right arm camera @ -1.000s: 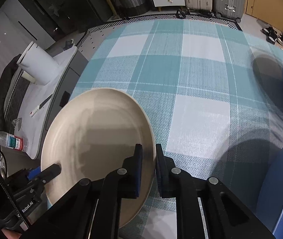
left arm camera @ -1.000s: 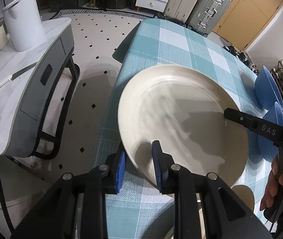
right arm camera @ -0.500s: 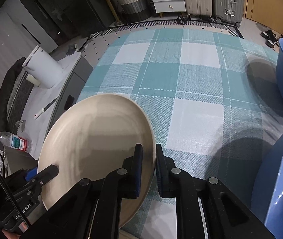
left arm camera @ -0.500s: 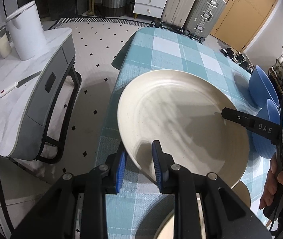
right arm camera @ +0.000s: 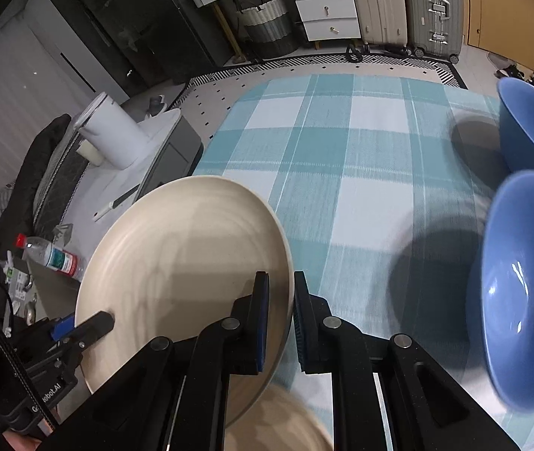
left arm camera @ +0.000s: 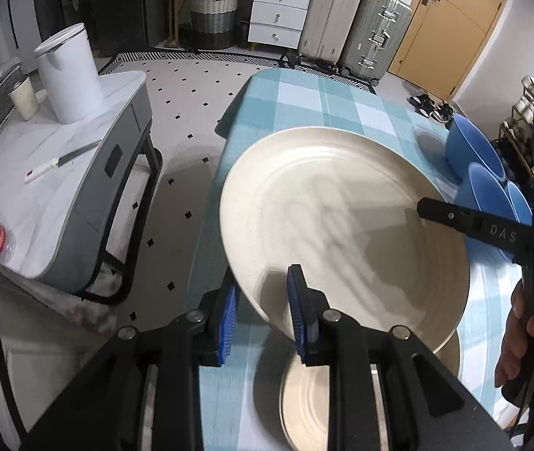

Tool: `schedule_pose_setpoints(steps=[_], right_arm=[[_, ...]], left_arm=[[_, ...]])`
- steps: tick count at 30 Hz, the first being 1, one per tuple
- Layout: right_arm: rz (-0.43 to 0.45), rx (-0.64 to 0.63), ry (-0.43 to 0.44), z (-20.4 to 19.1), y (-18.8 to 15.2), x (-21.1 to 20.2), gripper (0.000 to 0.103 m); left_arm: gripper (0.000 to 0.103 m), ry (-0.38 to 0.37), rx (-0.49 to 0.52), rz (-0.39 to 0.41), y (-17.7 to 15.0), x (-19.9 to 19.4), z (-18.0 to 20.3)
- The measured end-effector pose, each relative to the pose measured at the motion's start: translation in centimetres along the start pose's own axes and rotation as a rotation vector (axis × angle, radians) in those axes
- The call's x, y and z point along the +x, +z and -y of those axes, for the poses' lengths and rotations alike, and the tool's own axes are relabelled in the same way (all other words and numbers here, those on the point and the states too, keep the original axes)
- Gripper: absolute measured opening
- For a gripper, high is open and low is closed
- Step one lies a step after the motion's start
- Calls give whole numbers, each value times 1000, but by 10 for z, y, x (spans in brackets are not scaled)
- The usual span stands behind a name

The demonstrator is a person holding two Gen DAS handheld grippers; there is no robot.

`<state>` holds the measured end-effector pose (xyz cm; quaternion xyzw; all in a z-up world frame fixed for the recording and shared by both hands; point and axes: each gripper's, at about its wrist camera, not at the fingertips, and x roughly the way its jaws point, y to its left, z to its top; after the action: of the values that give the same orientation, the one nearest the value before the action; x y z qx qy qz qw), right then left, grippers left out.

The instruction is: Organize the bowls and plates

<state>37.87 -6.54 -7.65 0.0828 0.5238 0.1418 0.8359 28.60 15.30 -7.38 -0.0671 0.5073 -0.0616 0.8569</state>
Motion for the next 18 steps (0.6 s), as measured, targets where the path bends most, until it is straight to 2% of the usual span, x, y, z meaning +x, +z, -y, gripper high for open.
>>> schedule_pose_setpoints(steps=[8,18], right_arm=[[38,-11,20,-1,-65,-32,12],[47,37,48,17,-121,-43,12]], left_arm=[[22,25,22,8,-58,-16,13],[23,26,34,22,-98,-24,27]])
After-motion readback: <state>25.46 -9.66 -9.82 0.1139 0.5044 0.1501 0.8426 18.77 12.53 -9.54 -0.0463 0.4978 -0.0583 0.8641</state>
